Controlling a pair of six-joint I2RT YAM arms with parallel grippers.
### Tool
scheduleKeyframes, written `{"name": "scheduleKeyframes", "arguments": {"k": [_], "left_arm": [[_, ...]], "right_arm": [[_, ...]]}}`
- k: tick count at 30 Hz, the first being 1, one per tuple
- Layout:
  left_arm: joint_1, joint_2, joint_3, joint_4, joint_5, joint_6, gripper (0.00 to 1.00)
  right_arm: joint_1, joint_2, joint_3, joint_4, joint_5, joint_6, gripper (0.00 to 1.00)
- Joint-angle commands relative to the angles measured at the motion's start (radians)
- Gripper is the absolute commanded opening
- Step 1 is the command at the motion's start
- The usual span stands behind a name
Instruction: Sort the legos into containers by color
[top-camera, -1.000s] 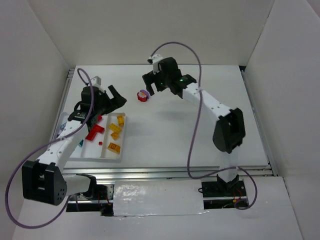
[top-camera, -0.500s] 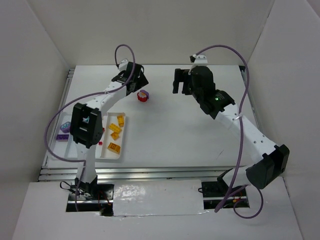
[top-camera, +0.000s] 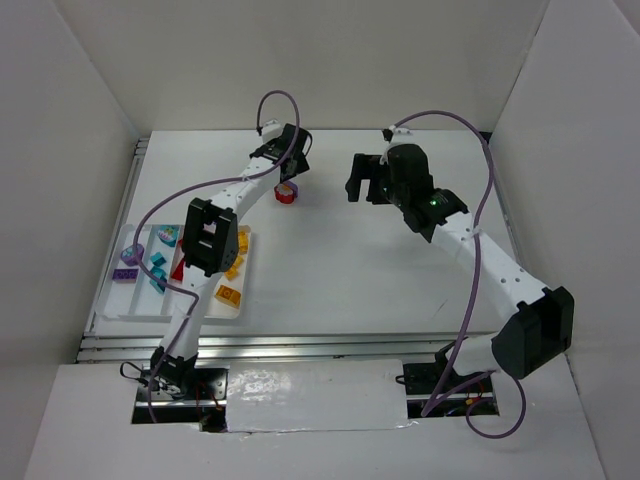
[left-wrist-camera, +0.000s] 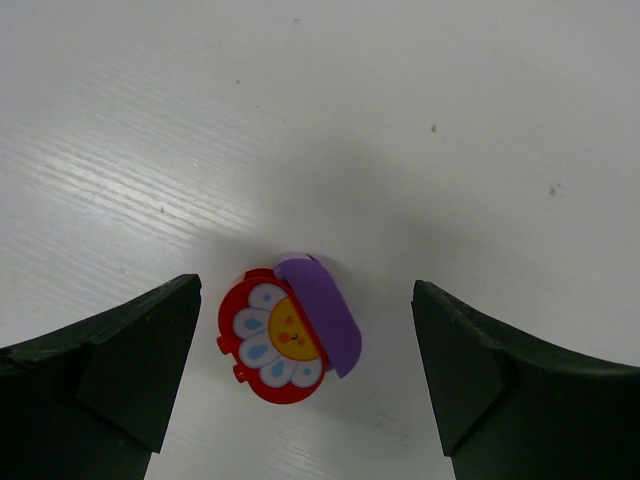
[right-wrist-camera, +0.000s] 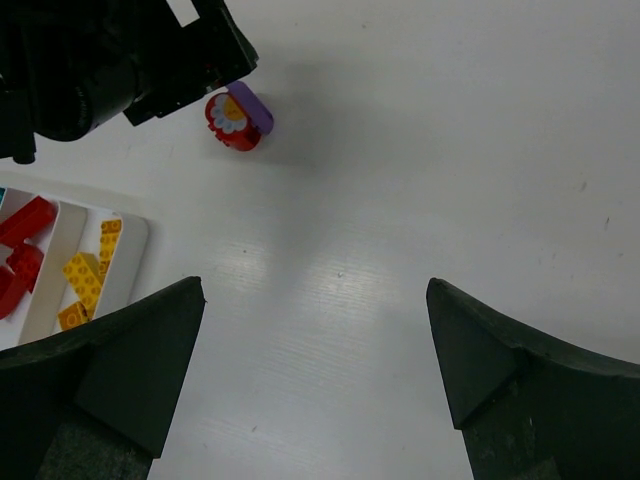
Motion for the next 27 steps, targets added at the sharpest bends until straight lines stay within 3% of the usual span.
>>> {"name": "scheduleKeyframes", "arguments": {"k": [1,9,18,22,23,27], "left_arm": [[-0.005,0.018,0.028,-0.014,-0.086,0.044,1.0],[-0.002,0.115,0.074,0.018,0.014,0.116,0.99],[-0.01,-0.044,-0.229,0.079,-0.003,0.056,1.0],[-0.014,-0.071,-0.282,0.124,0.011,0.07,0.97],[-0.016,-0.06,-0.279,0.124,0.017,0.075,0.94],[-0.019,-0.029,-0.248,0.101,0.044,0.076,0.53]], "right_arm": [[-0.006,-0.015,-0.011,0.08,-0.064,0.013,1.0],[-0.006,0.009,-0.041,0.11,-0.074,0.014,1.0],[-0.004,0.011,-0.056,0.128,-0.099,0.025,1.0],[-0.006,0.015,-0.054,0.126,-0.111,0.027,1.0],[-0.004,0.015,-0.056,0.128,-0.113,0.028,1.0],[-0.006,0.002,-0.062,0.129,-0.113,0.031,1.0]]}}
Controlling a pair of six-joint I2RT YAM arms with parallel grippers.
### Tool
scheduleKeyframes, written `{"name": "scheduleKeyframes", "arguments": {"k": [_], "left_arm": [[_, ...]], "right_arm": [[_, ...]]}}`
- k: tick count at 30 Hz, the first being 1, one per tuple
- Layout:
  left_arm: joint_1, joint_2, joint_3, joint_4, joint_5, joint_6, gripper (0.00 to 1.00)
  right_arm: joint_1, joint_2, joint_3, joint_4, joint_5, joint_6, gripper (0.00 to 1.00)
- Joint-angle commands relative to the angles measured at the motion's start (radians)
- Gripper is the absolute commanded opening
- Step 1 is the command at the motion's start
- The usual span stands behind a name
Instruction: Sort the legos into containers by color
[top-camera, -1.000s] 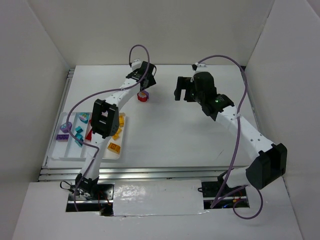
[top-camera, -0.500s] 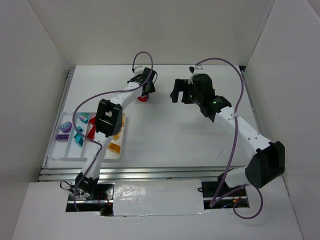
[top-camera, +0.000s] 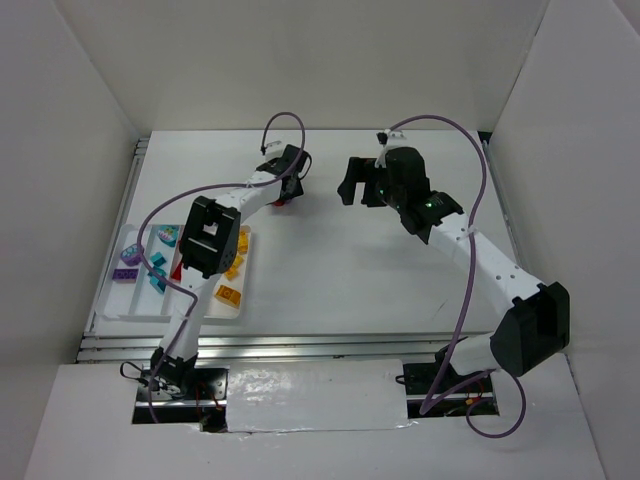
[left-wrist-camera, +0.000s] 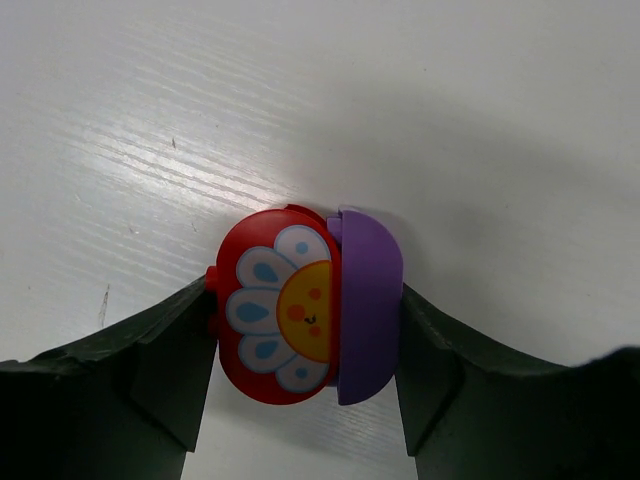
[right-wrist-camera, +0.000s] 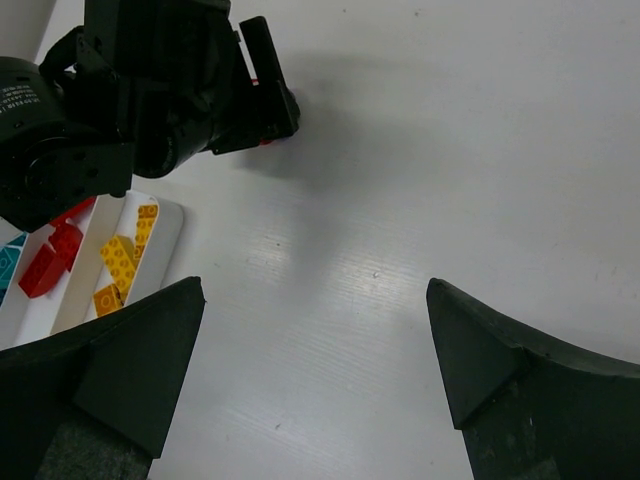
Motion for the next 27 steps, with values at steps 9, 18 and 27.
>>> {"name": "scheduleKeyframes", "arguments": {"k": [9,18,27], "left_arm": [[-0.067,-0.34,-0.334,0.344,0.138,0.238,0.0],[-0.137,-0.911,-1.118,1.015,0.707,0.651,0.0],[-0.222,-1.181,-1.306,1.028,0.92,0.786,0.0]], "right_arm": [[-0.052,0.009,-0.039,0.075,-0.1,0.172,1.0],[-0.165,-0.122,-0.215,0.273,-0.321,0.501,1.0],[0.016,-0.178,-0.221,0.157,-0.539,0.42,0.95]]}}
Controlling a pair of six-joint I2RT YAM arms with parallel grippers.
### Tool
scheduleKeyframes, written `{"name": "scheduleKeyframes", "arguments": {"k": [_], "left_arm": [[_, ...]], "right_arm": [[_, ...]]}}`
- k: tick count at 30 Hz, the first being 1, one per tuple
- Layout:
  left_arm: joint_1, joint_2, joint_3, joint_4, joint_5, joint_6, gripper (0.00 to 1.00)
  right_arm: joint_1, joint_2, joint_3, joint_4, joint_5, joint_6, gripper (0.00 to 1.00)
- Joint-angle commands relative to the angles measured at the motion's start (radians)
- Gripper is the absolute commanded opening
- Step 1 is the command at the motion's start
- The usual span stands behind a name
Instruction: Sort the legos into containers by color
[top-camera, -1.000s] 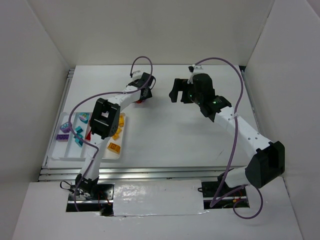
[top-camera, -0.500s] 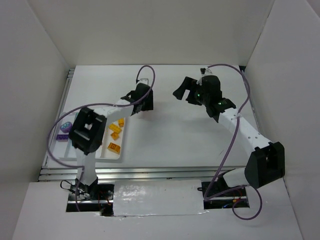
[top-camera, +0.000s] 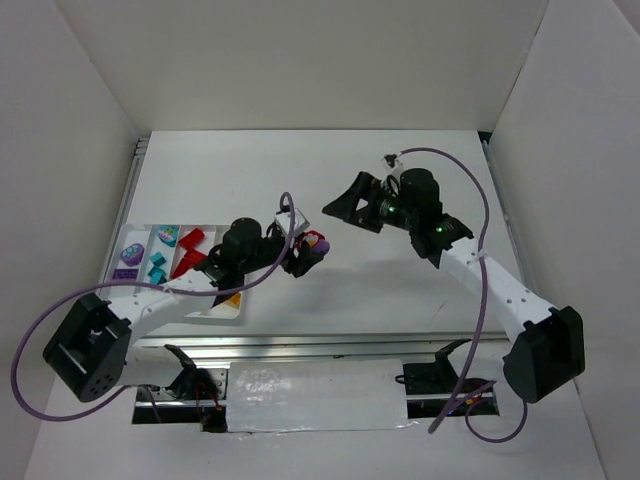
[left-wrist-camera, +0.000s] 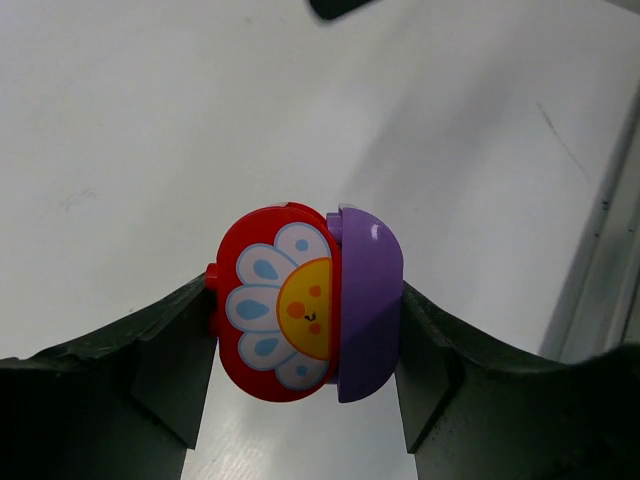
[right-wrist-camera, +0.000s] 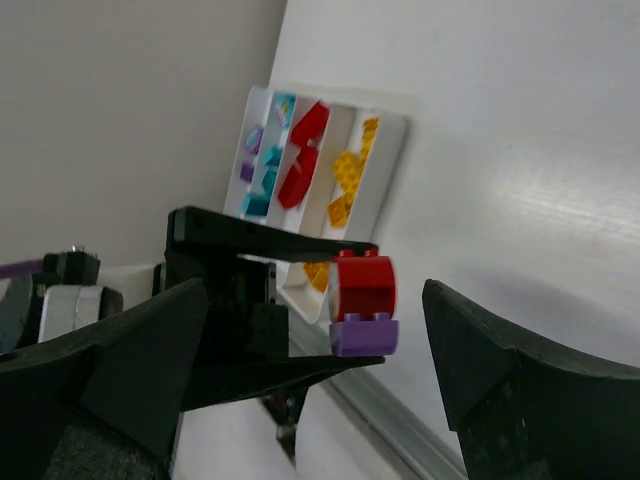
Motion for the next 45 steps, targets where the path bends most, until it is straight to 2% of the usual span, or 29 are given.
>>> {"name": "scheduleKeyframes", "arguments": {"k": [1,5,10,11,15,17,18,19,20,21,24,29,31,32,34,35,36,38,40,41,42,44,45], "left_arm": [[-0.022,-0.105,0.003,0.071,0.114,0.104,0.0],[-0.042,-0.225,-0.047,0.076,0.159,0.101,0.0],[-0.048,-0.285,-0.074,0.056,0.177,0.081,0.0],[-0.051,-0.3,-0.081,0.05,0.176,0.078,0.0],[-0.055,-0.334,-0.103,0.056,0.174,0.078,0.0],[-0.055,-0.336,-0.103,0.054,0.173,0.058,0.12],[-0.055,-0.336,-0.098,0.044,0.159,0.038,0.32],[-0.056,-0.333,-0.095,0.039,0.141,0.032,0.47],[-0.056,-0.333,-0.092,0.035,0.121,0.026,0.56],[-0.058,-0.333,-0.091,0.028,0.104,0.009,0.98],[-0.056,-0.334,-0.054,0.001,0.033,-0.051,0.99],[-0.056,-0.34,0.116,-0.315,-0.068,-0.207,1.0],[-0.056,-0.348,0.21,-0.425,-0.094,-0.266,0.99],[-0.056,-0.351,0.239,-0.527,-0.12,-0.287,1.0],[-0.058,-0.366,0.299,-0.6,-0.137,-0.355,0.99],[-0.058,-0.374,0.316,-0.64,-0.127,-0.393,1.0],[-0.056,-0.397,0.314,-0.644,-0.104,-0.407,1.0],[-0.056,-0.44,0.285,-0.612,0.006,-0.438,1.0],[-0.056,-0.466,0.258,-0.569,0.091,-0.453,1.0],[-0.056,-0.477,0.226,-0.546,0.135,-0.465,0.99],[-0.056,-0.483,0.213,-0.506,0.206,-0.471,1.0],[-0.056,-0.5,0.173,-0.469,0.267,-0.482,1.0],[-0.058,-0.497,0.163,-0.414,0.329,-0.484,1.0]], "right_arm": [[0.11,-0.062,-0.002,-0.046,-0.079,-0.045,0.95],[0.19,-0.098,-0.081,-0.025,-0.036,-0.013,0.92],[0.281,-0.092,-0.074,-0.057,0.016,-0.02,0.84],[0.287,-0.096,-0.079,-0.051,0.021,-0.02,0.76],[0.313,-0.081,-0.089,0.012,-0.02,-0.008,0.53],[0.316,-0.072,-0.098,0.071,-0.071,0.007,0.1],[0.314,-0.073,-0.108,0.089,-0.083,0.012,0.03],[0.316,-0.073,-0.127,0.133,-0.112,0.014,0.03],[0.316,-0.076,-0.137,0.192,-0.125,0.008,0.02],[0.314,-0.081,-0.147,0.219,-0.132,-0.015,0.01],[0.275,-0.072,-0.174,0.294,-0.152,-0.058,0.0],[0.098,-0.029,-0.246,0.571,-0.335,-0.084,0.0],[0.041,0.005,-0.237,0.601,-0.407,-0.136,0.0],[0.037,0.019,-0.226,0.606,-0.437,-0.161,0.0],[0.037,0.051,-0.176,0.56,-0.514,-0.227,0.0],[0.04,0.063,-0.169,0.578,-0.561,-0.239,0.0],[0.04,0.065,-0.174,0.611,-0.69,-0.244,0.0],[0.046,0.036,-0.225,0.803,-0.877,-0.197,0.0],[0.049,-0.007,-0.262,0.958,-0.928,-0.16,0.0],[0.051,-0.058,-0.272,0.951,-0.942,-0.164,0.0],[0.055,-0.082,-0.261,0.907,-0.952,-0.237,0.0],[0.086,-0.136,-0.215,0.561,-0.923,-0.394,0.0],[0.106,-0.148,-0.154,0.434,-0.884,-0.563,0.0]]}}
